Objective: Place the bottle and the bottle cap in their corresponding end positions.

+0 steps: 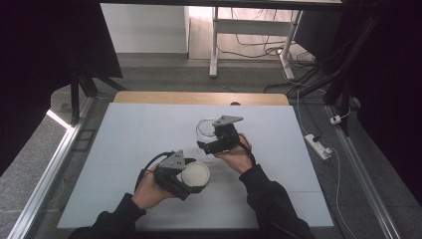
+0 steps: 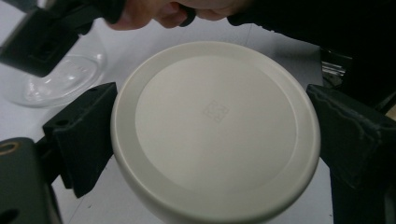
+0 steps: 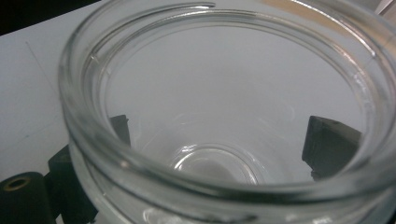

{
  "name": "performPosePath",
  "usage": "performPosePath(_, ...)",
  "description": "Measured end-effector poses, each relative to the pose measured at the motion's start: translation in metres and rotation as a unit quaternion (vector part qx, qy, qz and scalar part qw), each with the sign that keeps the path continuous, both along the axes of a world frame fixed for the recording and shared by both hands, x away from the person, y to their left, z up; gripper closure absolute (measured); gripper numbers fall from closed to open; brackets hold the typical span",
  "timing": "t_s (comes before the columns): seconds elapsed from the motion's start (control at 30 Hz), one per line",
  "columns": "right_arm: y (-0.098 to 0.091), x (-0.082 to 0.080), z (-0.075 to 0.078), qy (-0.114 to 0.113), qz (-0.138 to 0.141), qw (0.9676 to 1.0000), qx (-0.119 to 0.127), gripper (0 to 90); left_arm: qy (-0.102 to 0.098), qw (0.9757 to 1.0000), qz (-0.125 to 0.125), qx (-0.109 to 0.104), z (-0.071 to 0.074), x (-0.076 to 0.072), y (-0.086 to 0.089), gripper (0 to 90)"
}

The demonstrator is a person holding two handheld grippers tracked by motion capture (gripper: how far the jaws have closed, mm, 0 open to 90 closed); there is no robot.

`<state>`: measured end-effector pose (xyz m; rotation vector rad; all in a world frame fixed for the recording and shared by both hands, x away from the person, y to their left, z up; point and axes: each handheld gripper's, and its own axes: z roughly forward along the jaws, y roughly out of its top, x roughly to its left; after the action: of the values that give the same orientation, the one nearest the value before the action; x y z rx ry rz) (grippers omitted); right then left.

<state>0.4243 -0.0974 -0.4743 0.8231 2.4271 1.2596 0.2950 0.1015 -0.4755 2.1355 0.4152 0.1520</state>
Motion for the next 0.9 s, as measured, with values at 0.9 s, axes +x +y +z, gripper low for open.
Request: performPosePath(0.9, 0.017, 0.025, -0.017, -0.002, -0.012, 0.9999, 0.000, 6.6, -0.012, 0.9991, 0.005, 0.041, -0.043, 0.020, -0.021, 8.2)
